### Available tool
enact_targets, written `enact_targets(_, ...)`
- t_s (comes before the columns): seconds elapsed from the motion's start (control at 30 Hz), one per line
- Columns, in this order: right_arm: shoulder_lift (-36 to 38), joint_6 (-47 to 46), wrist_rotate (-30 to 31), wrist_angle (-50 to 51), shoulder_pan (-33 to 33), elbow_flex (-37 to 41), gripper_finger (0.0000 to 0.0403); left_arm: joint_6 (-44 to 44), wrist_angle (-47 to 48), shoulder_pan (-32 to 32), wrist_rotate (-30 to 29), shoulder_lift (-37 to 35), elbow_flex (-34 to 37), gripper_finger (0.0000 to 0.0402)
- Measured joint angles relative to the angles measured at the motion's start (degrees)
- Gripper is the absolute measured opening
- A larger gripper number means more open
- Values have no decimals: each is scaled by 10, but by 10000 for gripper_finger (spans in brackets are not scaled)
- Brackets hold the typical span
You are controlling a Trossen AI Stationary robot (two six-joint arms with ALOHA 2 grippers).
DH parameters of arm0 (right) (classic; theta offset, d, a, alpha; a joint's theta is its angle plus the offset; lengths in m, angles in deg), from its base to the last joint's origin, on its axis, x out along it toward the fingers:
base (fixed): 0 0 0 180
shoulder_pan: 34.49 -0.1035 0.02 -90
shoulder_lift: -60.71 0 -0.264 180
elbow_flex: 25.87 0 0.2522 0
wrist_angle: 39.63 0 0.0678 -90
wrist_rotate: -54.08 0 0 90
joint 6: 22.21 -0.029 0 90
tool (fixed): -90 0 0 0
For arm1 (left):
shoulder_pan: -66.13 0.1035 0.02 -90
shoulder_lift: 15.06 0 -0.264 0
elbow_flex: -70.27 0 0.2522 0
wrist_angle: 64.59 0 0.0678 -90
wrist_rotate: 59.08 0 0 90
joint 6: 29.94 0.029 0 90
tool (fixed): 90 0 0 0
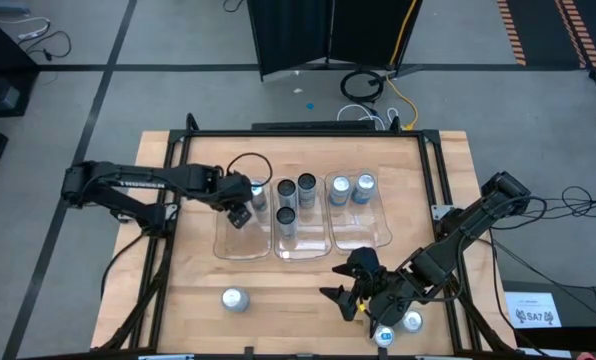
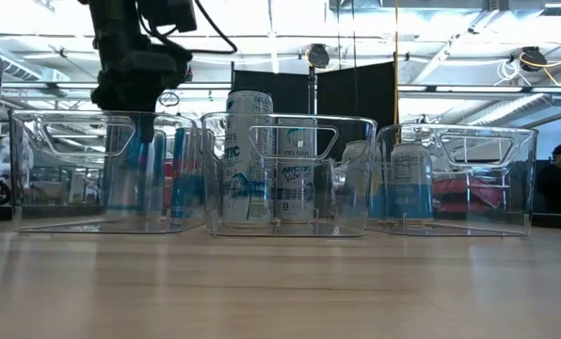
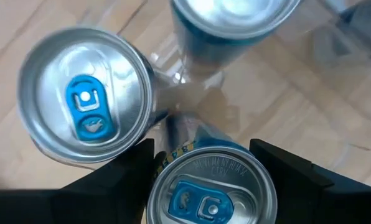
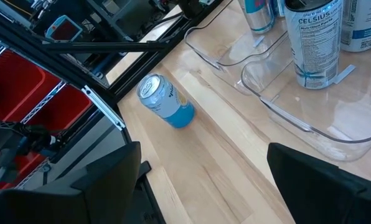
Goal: Sort soda cans
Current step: Put the left blue soda can into the left transparent bin
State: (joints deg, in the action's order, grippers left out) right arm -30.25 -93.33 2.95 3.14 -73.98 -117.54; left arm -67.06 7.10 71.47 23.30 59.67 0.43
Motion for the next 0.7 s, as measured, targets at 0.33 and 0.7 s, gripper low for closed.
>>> enact_targets(0.33,0,1,-2,0,0,0,341,-1,-4,-1,-8,7,14,276)
enact_targets(0.7,0,4,-2,0,0,0,341,-15,-19,-1,-5,8,14,279)
